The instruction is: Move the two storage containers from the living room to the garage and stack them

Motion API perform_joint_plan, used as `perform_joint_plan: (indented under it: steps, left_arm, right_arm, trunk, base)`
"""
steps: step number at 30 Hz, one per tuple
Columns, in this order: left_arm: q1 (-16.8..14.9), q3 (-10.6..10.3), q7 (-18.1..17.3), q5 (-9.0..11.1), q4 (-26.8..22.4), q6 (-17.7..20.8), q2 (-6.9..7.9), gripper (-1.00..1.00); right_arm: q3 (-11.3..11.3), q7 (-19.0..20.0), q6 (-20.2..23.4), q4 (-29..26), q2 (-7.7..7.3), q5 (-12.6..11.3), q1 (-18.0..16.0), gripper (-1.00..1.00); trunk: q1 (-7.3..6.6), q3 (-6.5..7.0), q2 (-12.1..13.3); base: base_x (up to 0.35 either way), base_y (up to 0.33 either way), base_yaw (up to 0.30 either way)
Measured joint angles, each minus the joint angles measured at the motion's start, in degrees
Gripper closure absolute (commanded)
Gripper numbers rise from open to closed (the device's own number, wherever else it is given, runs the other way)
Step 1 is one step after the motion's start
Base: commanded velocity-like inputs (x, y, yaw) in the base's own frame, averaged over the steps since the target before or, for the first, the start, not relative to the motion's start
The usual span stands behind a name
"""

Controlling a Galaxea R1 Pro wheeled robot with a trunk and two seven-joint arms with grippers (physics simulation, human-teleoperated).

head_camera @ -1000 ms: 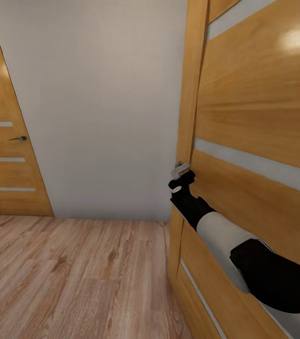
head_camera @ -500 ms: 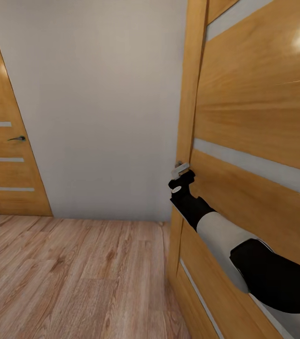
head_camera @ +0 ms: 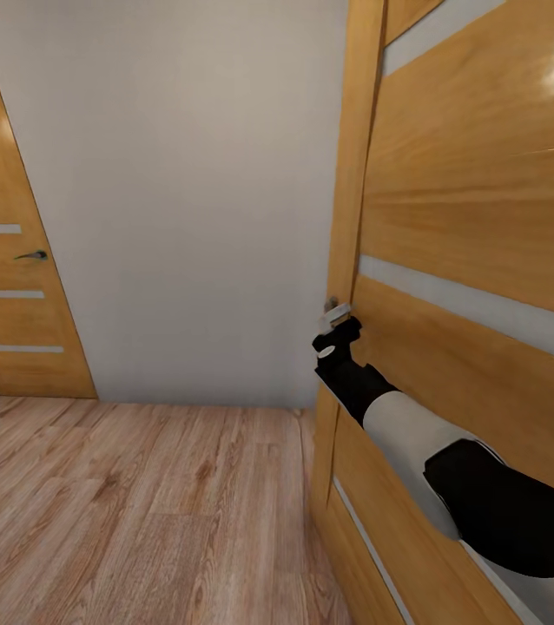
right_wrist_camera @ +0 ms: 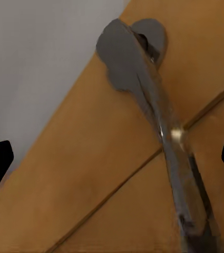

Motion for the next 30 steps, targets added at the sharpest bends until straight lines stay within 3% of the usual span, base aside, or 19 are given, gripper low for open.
perform_joint_plan:
  steps: [9,16,30]
  left_arm:
    - [0.01,-0.02,0.0,-0.05,0.02,-0.01,0.0,-1.0]
    - [0.01,-0.02,-0.05,-0.05,0.03,0.0,0.0,-1.0]
    - [0.02,-0.02,-0.08,-0.05,0.03,-0.05,0.0,-1.0]
  right_arm:
    - [-0.82,-0.16,-0.53,5.99,0.0,-0.57,-3.33,-1.0]
    - [-5.74,-0.12,-0.61,9.4,-0.01,-1.0,-7.7,-1.0]
    - [-5.91,-0.13,-0.43,8.76,-0.01,0.46,-8.45,-1.0]
  trunk:
    - [0.0,-0.01,0.0]
    - [0.0,-0.01,0.0]
    - [0.0,-0.01,0.0]
  base:
    - [0.0,0.0,0.0]
    - [0.0,0.0,0.0]
    - [0.0,0.0,0.0]
